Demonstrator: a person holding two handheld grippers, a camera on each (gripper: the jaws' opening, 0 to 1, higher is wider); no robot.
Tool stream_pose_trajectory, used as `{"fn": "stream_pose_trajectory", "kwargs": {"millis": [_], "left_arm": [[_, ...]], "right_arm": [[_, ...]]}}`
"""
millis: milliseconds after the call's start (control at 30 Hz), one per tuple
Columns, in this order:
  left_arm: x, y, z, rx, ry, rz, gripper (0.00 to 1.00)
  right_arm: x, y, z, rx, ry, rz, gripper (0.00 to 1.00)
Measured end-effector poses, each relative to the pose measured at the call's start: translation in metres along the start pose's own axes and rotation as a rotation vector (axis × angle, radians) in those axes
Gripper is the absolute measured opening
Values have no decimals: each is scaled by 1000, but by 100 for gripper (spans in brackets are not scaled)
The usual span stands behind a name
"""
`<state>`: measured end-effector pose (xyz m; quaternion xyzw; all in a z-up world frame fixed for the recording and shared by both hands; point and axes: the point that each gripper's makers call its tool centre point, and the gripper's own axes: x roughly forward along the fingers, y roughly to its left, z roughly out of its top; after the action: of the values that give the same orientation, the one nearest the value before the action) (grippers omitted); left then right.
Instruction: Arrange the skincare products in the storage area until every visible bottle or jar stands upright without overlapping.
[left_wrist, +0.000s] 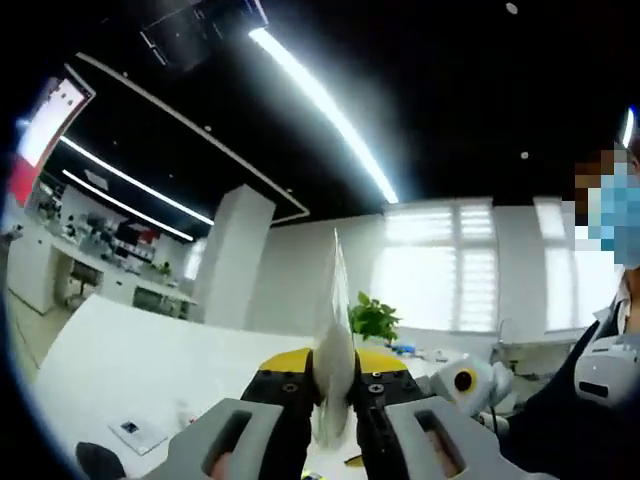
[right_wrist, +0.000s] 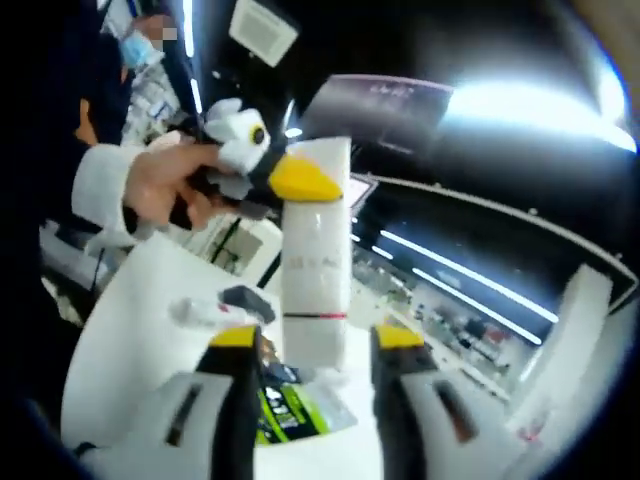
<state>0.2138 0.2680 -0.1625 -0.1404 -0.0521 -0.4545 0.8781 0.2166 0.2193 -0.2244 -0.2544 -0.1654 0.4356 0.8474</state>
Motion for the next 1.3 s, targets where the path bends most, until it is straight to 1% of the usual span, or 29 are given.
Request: {"fn": "stream_pose_trajectory", "kwargs": {"millis": [67, 133, 200, 267, 367, 433, 500, 533, 600, 667, 767, 833, 900, 1000, 1067, 1167, 1233, 1300], "left_arm": [[4, -6, -3, 46, 36, -20, 13], [9, -10, -5, 62, 70, -32, 12], [14, -12, -5, 83, 96, -41, 12], [19, -12, -4, 93, 112, -45, 12], [25, -12, -7, 94, 147, -63, 13], [30, -11, -9, 98, 164, -69, 13], [34, -9, -12, 97, 183, -75, 13], [35, -10, -15, 99, 200, -93, 13], [39, -9, -18, 91, 215, -101, 13], [42, -6, -21, 99, 226, -105, 13], [47, -2, -24, 101, 243, -103, 13], [53, 1, -28, 89, 258, -116, 13], [58, 1, -31, 92, 272, -138, 13], [65, 0, -33, 119, 293, -156, 13], [68, -2, -35, 136, 309, -181, 13], [74, -9, -39, 139, 340, -247, 13], [79, -8, -41, 127, 358, -255, 13], [81, -8, -45, 152, 379, -267, 13]], "right_arm": [[-10, -4, 0, 60, 13, -12, 45], [-20, -12, -1, 133, 25, -21, 48], [-29, -16, 1, 201, 20, -34, 50], [-37, -20, 2, 241, 15, -43, 53], [-45, -21, 2, 275, 16, -50, 59], [-49, -21, 3, 297, 20, -53, 65], [-54, -22, 5, 332, 21, -61, 69], [-56, -22, 6, 340, 19, -62, 73], [-56, -21, 7, 354, 25, -61, 80], [-58, -20, 5, 363, 37, -65, 89], [-63, -18, 0, 388, 41, -78, 96], [-65, -16, -7, 417, 54, -83, 99], [-68, -15, -12, 434, 69, -85, 100], [-74, -14, -14, 439, 71, -84, 100], [-78, -13, -15, 448, 76, -83, 100], [-83, -14, -18, 461, 85, -85, 100], [-88, -14, -20, 472, 98, -84, 100], [-93, -14, -20, 476, 101, -83, 100]]}}
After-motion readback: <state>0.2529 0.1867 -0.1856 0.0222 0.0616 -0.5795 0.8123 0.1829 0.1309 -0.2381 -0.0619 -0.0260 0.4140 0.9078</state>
